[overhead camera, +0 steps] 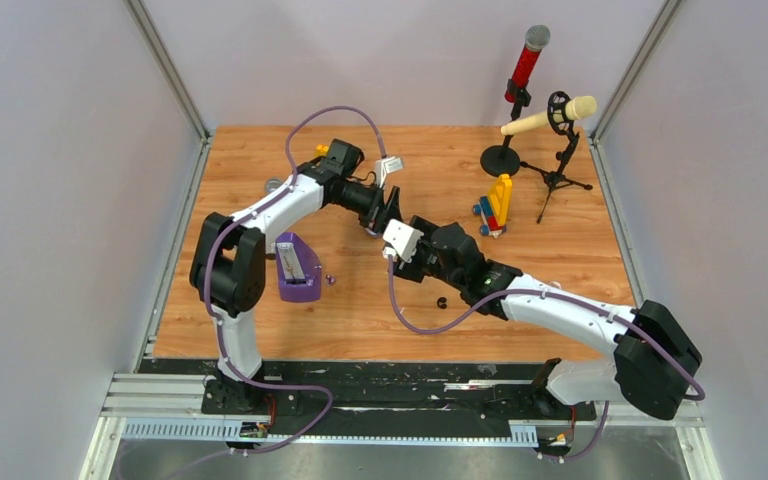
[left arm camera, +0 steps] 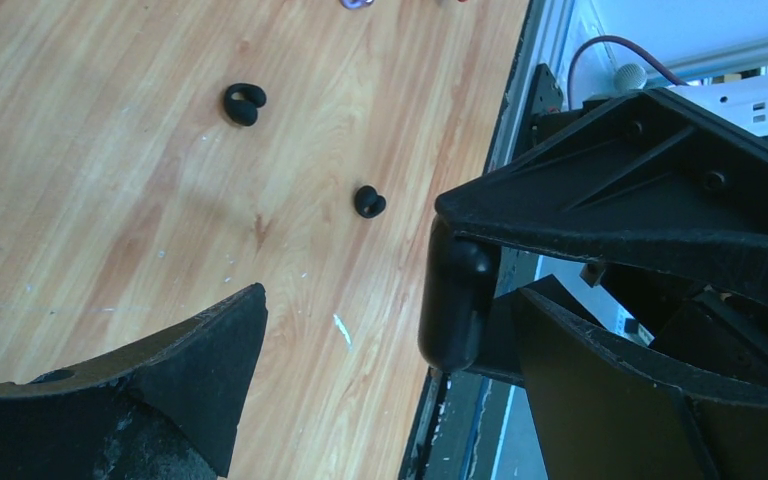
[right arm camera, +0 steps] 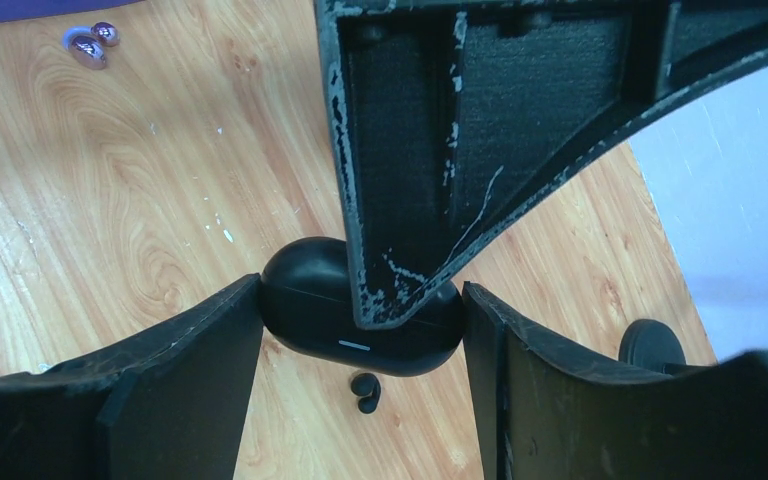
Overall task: Insert the wireless bluetooth earbuds into the charging case
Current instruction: Pick up the charging case at the center of the board.
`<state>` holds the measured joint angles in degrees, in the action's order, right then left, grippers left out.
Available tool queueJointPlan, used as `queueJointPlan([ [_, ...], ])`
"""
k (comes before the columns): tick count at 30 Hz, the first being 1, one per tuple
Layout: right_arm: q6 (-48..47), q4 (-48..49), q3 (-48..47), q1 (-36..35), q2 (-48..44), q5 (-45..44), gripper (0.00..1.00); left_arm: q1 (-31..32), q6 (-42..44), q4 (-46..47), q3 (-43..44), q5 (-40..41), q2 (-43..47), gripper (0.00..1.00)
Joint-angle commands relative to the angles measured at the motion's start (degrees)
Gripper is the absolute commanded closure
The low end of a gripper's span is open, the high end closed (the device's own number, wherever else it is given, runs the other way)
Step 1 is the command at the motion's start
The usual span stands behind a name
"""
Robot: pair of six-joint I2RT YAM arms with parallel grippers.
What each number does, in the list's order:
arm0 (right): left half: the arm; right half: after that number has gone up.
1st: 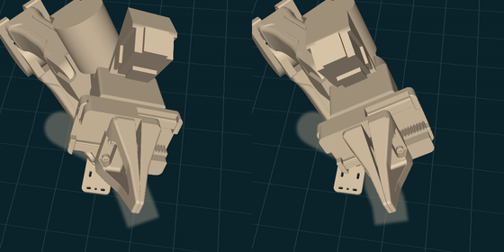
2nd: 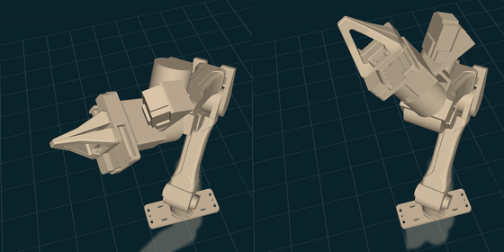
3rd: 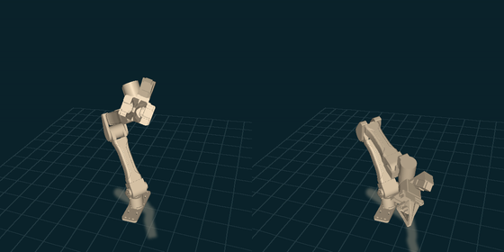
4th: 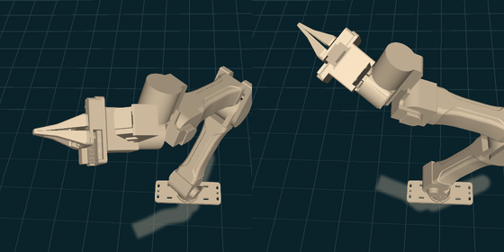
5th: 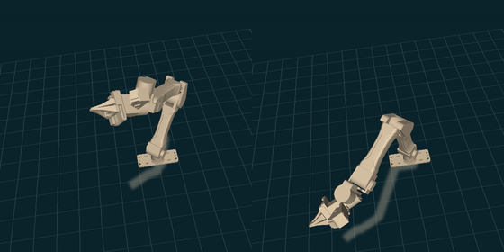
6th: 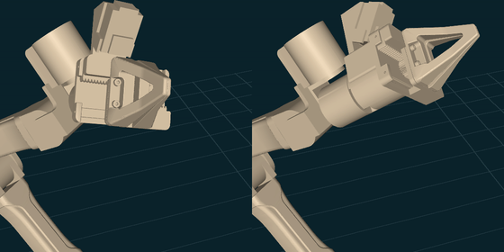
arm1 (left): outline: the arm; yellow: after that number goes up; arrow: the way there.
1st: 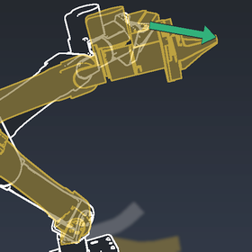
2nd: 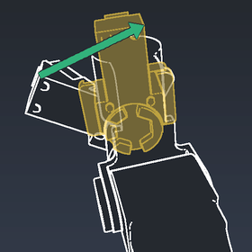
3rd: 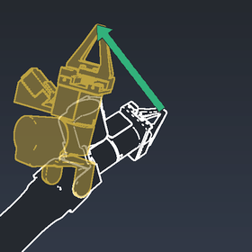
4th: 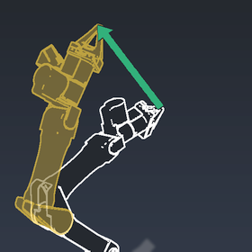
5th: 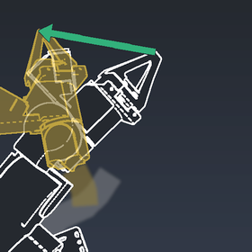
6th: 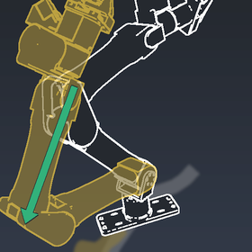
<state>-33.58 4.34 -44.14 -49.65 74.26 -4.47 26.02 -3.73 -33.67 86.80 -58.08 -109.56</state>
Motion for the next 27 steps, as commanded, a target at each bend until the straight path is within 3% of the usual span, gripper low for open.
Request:
queueJointPlan([
  [1, -0.19, 3.48, -1.44, -0.30, 0.55, -0.89, 0.40, 1.24, 2.23, -1.28, 0.99, -2.37, -0.46, 0.00],
  [5, -0.26, 3.48, -1.61, -0.27, 0.76, -1.26, 0.41, 2.57, 3.52, -2.66, 1.01, -2.17, -2.09, 0.02],
  [11, -0.52, 3.84, -1.65, -0.28, 0.93, -1.74, 0.40, 2.98, 3.64, -3.37, 1.55, -2.34, -3.28, 0.16],
  [15, -0.45, 3.60, -1.73, -0.29, 1.35, -1.35, 0.40, 2.98, 3.64, -3.04, 1.66, -2.52, -3.29, 0.38],
  [22, 1.65, 2.48, -4.19, -0.34, 3.93, -2.70, 0.39, 3.13, 3.64, -3.08, 1.78, -2.61, -3.25, 0.59],
  [25, 2.55, 1.07, -5.61, -0.28, 4.36, -2.80, 0.30, 3.16, 3.66, -3.35, 1.85, -2.58, -2.90, 0.70],
  [27, 3.73, -1.01, -7.05, -0.23, 4.27, -2.21, 0.14, 3.16, 5.09, -3.67, 2.06, -2.45, -2.34, 0.72],
])
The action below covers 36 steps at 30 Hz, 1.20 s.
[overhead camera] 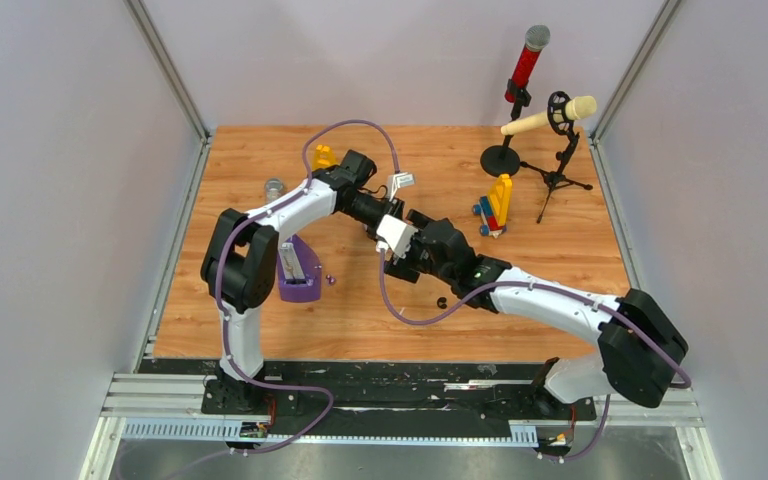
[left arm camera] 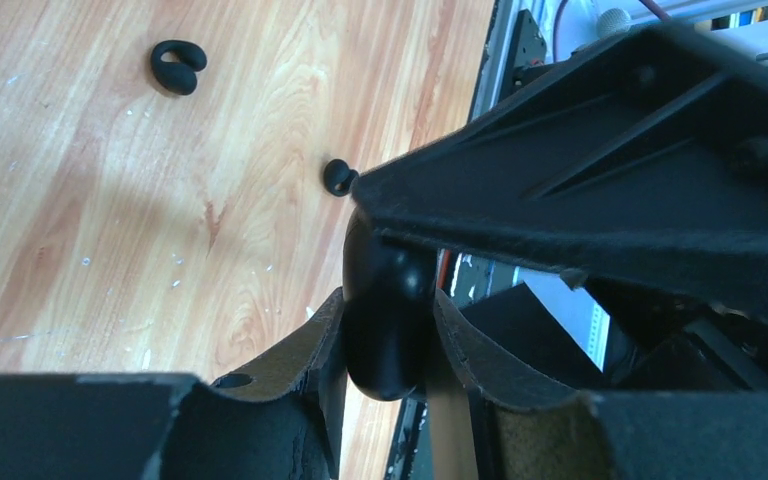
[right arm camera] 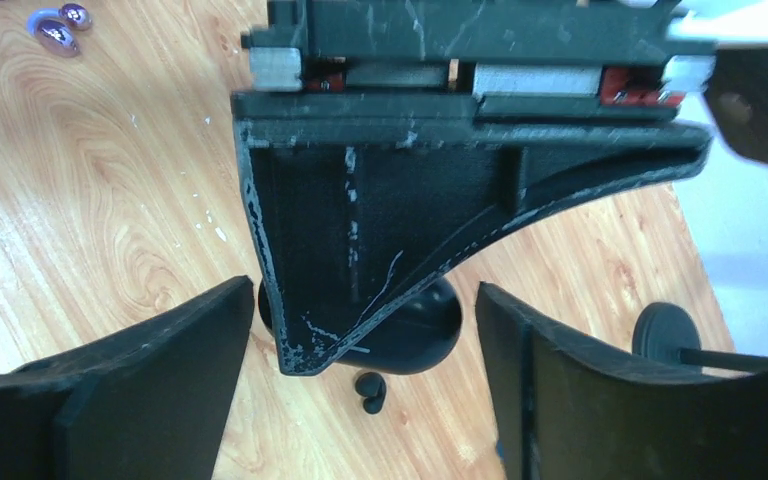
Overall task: Insert the wireless bluetooth earbuds into the charging case
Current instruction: Pick up the charging case at the center of the board, then open the charging case.
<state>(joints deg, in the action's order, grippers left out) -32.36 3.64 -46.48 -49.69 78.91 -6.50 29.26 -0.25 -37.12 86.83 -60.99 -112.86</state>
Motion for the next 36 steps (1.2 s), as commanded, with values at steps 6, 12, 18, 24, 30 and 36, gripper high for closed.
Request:
queueJointPlan([
  [6, 8.99, -15.74, -12.28, 5.96, -3.37, 14.32, 0.00, -0.31, 3.70, -1.59, 2.92, 1.39, 4.64, 0.75],
  [12, 13.03, -24.91, -16.97, 21.66, -9.30, 42.50, 0.00, -0.93, 8.45, -5.92, 5.40, 2.50, 8.89, 0.75],
  [18, 15.91, -26.94, -19.94, 28.50, -5.02, 60.43, 0.00, -1.00, 16.84, -13.76, 9.89, 3.98, 11.31, 0.74],
  [24, 15.79, -27.32, -23.03, 28.42, -0.43, 66.85, 0.12, -0.87, 20.89, -17.48, 9.72, 1.30, 12.04, 0.74],
  [30, 12.70, -27.13, -21.09, 26.71, 0.19, 65.50, 0.14, -0.13, 20.26, -16.17, 6.84, 0.58, 11.84, 0.73],
  [36, 11.46, -27.00, -20.70, 24.86, 2.12, 62.83, 0.19, 2.04, 23.19, -18.86, 7.10, -1.54, 9.19, 0.73],
])
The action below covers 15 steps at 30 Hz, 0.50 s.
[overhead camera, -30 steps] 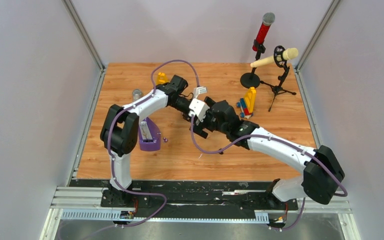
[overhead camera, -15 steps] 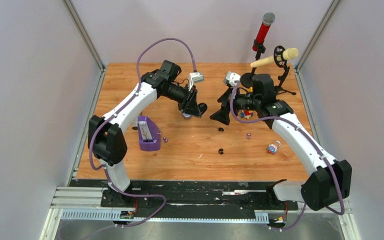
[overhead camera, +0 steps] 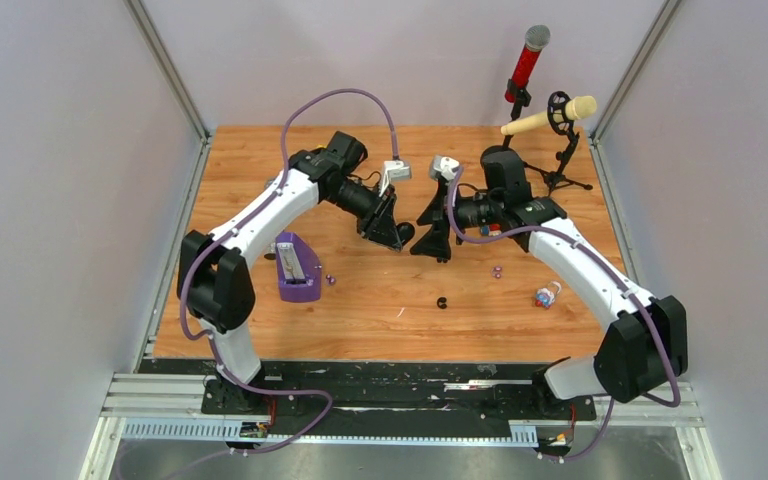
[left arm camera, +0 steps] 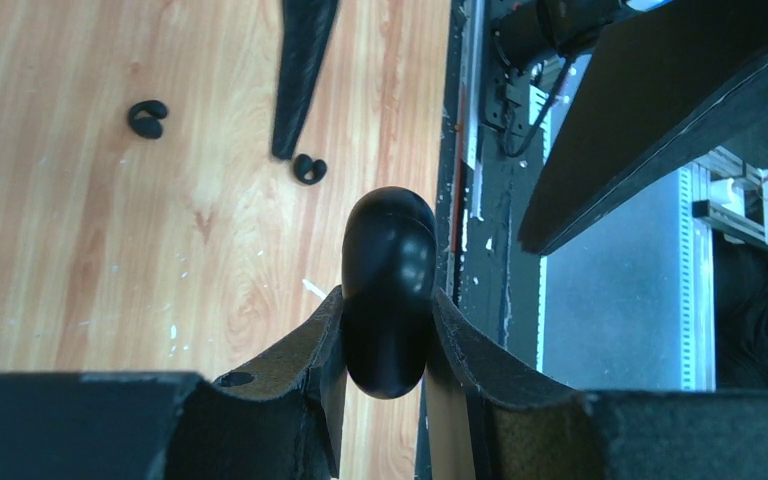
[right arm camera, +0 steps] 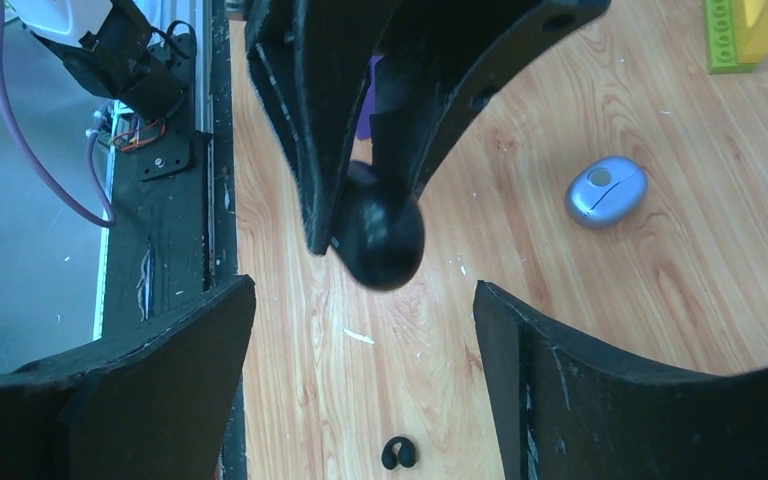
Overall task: Insert the wireless bluetooth earbuds into the charging case
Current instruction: Open the charging case.
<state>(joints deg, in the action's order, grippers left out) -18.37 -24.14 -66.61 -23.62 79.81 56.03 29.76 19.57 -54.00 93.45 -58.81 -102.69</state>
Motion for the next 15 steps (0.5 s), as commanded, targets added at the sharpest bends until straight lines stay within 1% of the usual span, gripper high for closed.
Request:
queueJointPlan([
  [1, -2.67, 1.05, -0.40, -1.51, 1.49, -0.56, 0.19, 1.73, 3.54, -2.08, 0.49, -3.97, -1.16, 0.73],
  [5, -3.05, 1.54, -0.10, -1.78, 2.22, -1.68, 0.21, 2.36, 4.51, -2.82, 0.42, -4.59, -1.30, 0.73],
  [7, -3.16, 1.50, -0.11, -1.85, 2.28, -1.57, 0.29, 2.73, 4.96, -2.99, 0.15, -4.76, -1.52, 0.73],
  [13, -4.75, 1.54, 0.91, -2.43, 1.62, -1.40, 0.56, 3.10, 5.25, -3.51, 0.74, -4.88, -2.24, 0.72],
  [15, -5.06, 1.37, 1.11, -2.45, 1.20, -1.04, 0.63, 3.16, 5.57, -3.77, 0.77, -4.68, -2.30, 0.72],
])
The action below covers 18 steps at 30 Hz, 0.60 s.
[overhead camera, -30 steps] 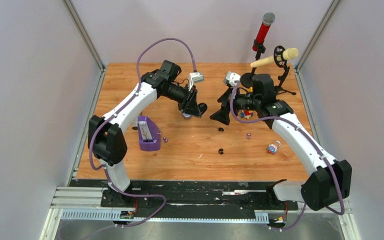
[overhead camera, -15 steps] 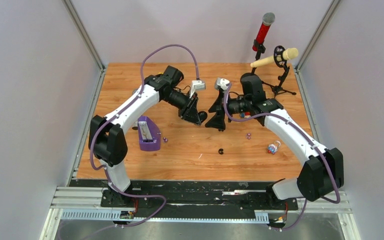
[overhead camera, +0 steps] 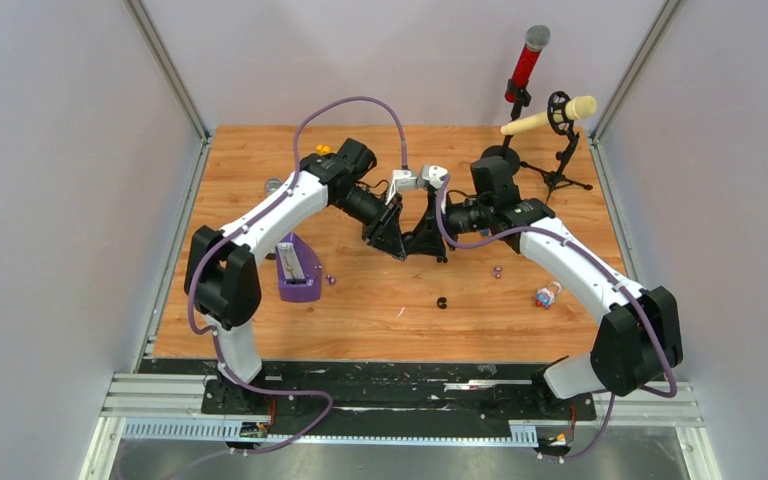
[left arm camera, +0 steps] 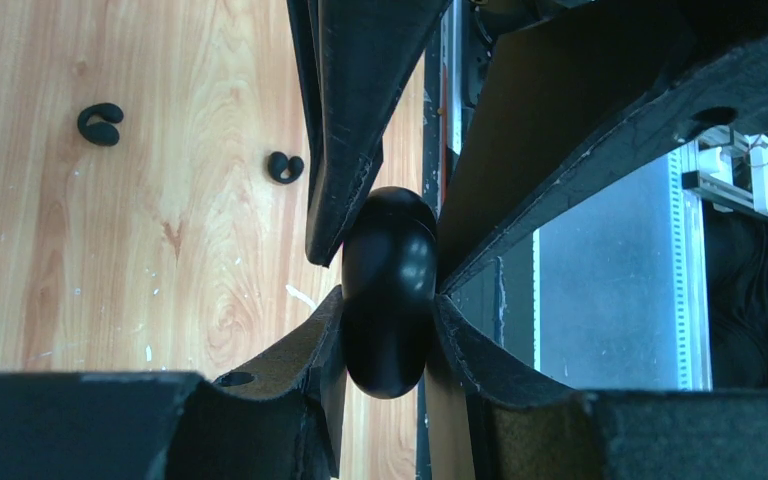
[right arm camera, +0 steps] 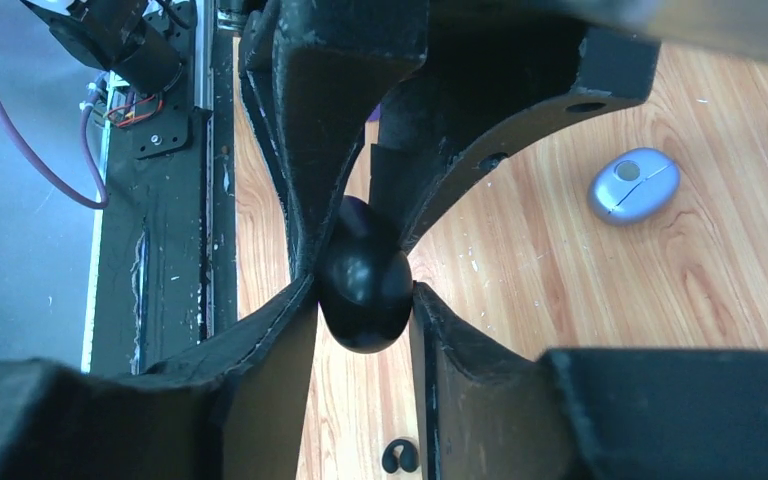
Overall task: Insert the wireless bluetooth earbuds into the charging case
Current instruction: Open the charging case.
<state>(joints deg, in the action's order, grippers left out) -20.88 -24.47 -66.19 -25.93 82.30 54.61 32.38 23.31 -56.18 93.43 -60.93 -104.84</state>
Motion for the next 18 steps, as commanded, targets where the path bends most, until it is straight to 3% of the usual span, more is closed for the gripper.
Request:
queueJointPlan([
  [1, -2.84, 1.59, 0.76, -0.13, -1.41, 0.83, 0.67, 0.63, 2.00, -1.71, 0.79, -2.41, -0.40, 0.71],
  [4, -3.51, 0.87, 0.81, -0.32, -1.75, 1.80, 0.79, 0.77, 2.85, -2.91, 1.21, -2.01, -1.04, 0.67],
  [11, -5.77, -1.30, 1.17, -0.35, -2.76, 2.53, 0.99, 0.82, 3.41, -3.79, 1.92, -2.27, -0.93, 0.38],
  [18, -6.32, -2.45, 1.60, -0.38, -3.22, 3.25, 1.00, 0.73, 3.24, -3.61, 1.50, -2.25, -1.40, 0.26],
])
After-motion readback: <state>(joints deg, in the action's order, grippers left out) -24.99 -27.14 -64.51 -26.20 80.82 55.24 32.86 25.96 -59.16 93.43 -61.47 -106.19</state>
